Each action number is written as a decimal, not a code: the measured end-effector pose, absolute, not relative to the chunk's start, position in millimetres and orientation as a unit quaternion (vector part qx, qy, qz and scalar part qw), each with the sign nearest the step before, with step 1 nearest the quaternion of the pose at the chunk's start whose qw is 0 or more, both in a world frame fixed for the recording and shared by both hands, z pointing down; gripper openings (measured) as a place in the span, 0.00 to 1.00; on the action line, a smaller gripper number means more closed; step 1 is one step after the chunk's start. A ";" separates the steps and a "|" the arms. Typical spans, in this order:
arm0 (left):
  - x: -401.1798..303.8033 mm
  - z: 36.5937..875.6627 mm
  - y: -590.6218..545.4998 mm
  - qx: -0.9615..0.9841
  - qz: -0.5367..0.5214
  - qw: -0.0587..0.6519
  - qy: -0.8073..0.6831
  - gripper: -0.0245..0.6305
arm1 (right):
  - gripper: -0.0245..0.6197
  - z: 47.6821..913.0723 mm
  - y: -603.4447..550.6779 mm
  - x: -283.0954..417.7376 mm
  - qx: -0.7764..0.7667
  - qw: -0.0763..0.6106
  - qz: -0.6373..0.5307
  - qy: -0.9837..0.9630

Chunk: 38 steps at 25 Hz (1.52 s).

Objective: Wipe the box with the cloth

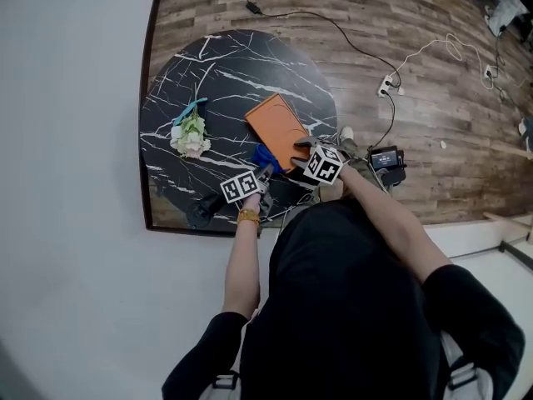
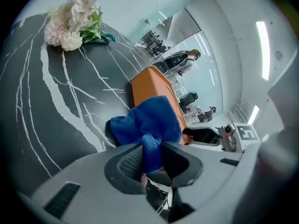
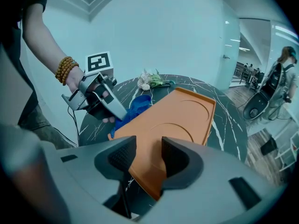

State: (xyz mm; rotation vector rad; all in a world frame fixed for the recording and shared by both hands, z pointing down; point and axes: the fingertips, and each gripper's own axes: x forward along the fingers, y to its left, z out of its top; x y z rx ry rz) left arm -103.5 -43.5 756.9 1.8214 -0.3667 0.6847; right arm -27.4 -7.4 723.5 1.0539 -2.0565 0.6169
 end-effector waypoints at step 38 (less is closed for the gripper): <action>-116.1 683.5 11.3 0.856 0.207 0.463 -0.100 0.28 | 0.25 653.6 -111.9 -32.4 0.257 0.435 -0.021 -0.863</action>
